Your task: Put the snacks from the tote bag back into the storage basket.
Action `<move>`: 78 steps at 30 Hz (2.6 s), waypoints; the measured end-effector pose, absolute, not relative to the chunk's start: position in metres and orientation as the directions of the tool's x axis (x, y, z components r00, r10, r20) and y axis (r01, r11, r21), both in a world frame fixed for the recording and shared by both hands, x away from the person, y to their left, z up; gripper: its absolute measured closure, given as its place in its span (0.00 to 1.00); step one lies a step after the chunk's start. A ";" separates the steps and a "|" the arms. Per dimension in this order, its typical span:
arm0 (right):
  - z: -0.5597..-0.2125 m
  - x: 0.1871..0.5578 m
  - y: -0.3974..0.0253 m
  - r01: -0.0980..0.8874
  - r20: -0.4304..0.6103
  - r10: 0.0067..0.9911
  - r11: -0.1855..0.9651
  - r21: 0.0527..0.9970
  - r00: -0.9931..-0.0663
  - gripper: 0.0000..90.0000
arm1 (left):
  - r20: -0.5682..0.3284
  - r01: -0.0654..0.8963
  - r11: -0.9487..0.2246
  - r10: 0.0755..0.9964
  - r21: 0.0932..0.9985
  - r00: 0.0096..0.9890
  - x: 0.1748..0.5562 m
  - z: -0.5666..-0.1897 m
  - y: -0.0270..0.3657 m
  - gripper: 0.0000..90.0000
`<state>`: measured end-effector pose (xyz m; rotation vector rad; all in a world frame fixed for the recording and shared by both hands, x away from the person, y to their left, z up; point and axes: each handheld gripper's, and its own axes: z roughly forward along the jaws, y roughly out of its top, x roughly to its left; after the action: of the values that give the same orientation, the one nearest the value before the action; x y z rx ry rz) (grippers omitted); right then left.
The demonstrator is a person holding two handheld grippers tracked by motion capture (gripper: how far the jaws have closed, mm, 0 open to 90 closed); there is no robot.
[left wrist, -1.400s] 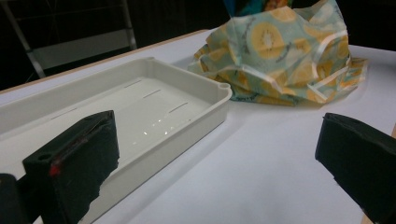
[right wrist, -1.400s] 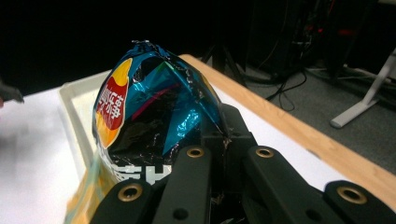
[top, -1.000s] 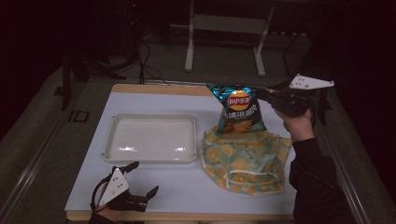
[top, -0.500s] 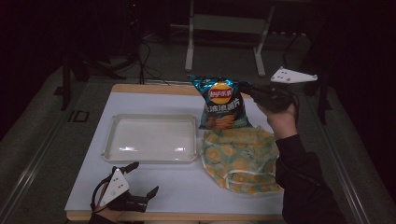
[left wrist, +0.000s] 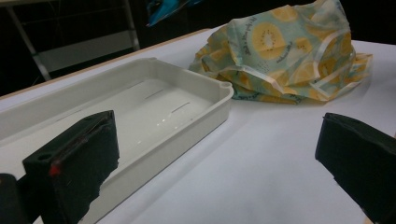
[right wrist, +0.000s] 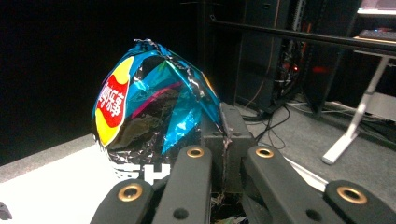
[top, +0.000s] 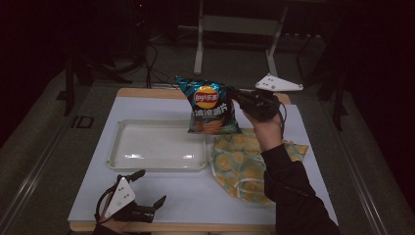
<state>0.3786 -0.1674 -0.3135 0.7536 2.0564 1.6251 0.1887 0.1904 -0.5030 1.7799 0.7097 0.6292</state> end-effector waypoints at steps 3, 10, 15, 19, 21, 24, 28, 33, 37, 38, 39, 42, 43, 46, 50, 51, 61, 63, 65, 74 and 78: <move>-0.316 0.377 -0.156 0.160 0.021 0.636 0.162 0.974 -0.771 1.00 | 0.084 0.169 -0.265 0.732 0.949 0.676 0.189 -0.503 0.191 0.00; -0.324 0.373 -0.126 0.192 0.080 0.636 0.110 0.975 -0.767 1.00 | 0.080 0.167 -0.253 0.740 0.953 0.668 0.189 -0.503 0.192 0.00; -0.328 0.371 -0.112 0.195 0.089 0.628 0.102 0.975 -0.773 1.00 | 0.080 0.163 -0.251 0.739 0.954 0.669 0.189 -0.502 0.192 0.00; -0.336 0.369 -0.092 0.210 0.123 0.617 0.070 0.975 -0.777 1.00 | 0.086 0.161 -0.258 0.736 0.953 0.671 0.189 -0.502 0.192 0.00; -0.344 0.368 -0.078 0.218 0.130 0.604 0.075 0.973 -0.786 1.00 | 0.086 0.159 -0.258 0.734 0.953 0.673 0.189 -0.502 0.192 0.00; -0.349 0.368 -0.069 0.225 0.139 0.593 0.073 0.972 -0.793 1.00 | 0.077 0.158 -0.244 0.735 0.957 0.674 0.188 -0.501 0.192 0.00; -0.361 0.370 -0.052 0.235 0.146 0.580 0.082 0.969 -0.801 1.00 | 0.084 0.157 -0.254 0.731 0.954 0.677 0.188 -0.502 0.192 0.00; -0.373 0.372 -0.043 0.265 0.182 0.561 0.070 0.962 -0.808 1.00 | 0.086 0.151 -0.250 0.734 0.956 0.673 0.188 -0.501 0.192 0.00; -0.384 0.373 -0.037 0.286 0.199 0.556 0.073 0.956 -0.807 1.00 | 0.094 0.150 -0.258 0.736 0.954 0.670 0.188 -0.501 0.192 0.00; -0.384 0.373 -0.037 0.286 0.199 0.556 0.073 0.956 -0.807 1.00 | 0.094 0.150 -0.258 0.736 0.954 0.670 0.188 -0.501 0.192 0.00; -0.393 0.372 -0.034 0.309 0.224 0.554 0.063 0.949 -0.802 1.00 | 0.090 0.153 -0.253 0.743 0.955 0.663 0.188 -0.501 0.192 0.00; -0.403 0.369 -0.032 0.322 0.237 0.553 0.061 0.945 -0.799 1.00 | 0.090 0.155 -0.254 0.743 0.955 0.663 0.188 -0.501 0.193 0.00; -0.406 0.369 -0.032 0.331 0.244 0.554 0.061 0.942 -0.796 1.00 | 0.090 0.156 -0.256 0.742 0.954 0.664 0.188 -0.501 0.192 0.00; -0.414 0.369 -0.031 0.349 0.262 0.550 0.057 0.935 -0.793 1.00 | 0.091 0.156 -0.259 0.738 0.953 0.668 0.188 -0.502 0.192 0.00; -0.425 0.368 -0.029 0.366 0.269 0.547 0.073 0.928 -0.793 1.00 | 0.091 0.157 -0.260 0.738 0.953 0.668 0.188 -0.502 0.192 0.00; -0.428 0.368 -0.028 0.369 0.269 0.548 0.079 0.926 -0.792 1.00 | 0.089 0.158 -0.257 0.739 0.953 0.668 0.188 -0.502 0.192 0.00; -0.452 0.373 -0.036 0.412 0.285 0.562 0.111 0.905 -0.776 1.00 | 0.082 0.163 -0.253 0.740 0.954 0.668 0.189 -0.502 0.192 0.00; -0.453 0.375 -0.037 0.419 0.286 0.573 0.113 0.901 -0.768 1.00 | 0.085 0.162 -0.256 0.739 0.953 0.668 0.190 -0.502 0.192 0.00; -0.454 0.377 -0.038 0.421 0.282 0.580 0.117 0.899 -0.764 1.00 | 0.082 0.163 -0.253 0.739 0.954 0.669 0.190 -0.502 0.192 0.00; -0.459 0.397 -0.028 0.448 0.249 0.640 0.167 0.878 -0.727 1.00 | 0.082 0.162 -0.254 0.736 0.954 0.672 0.190 -0.502 0.192 0.00; -0.461 0.403 -0.019 0.462 0.238 0.657 0.189 0.867 -0.715 0.95 | 0.080 0.161 -0.253 0.733 0.954 0.675 0.190 -0.502 0.191 0.00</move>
<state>0.4032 -0.0195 -0.4610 1.0847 2.2708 1.5472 0.1896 0.1915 -0.5022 1.7756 0.7164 0.6410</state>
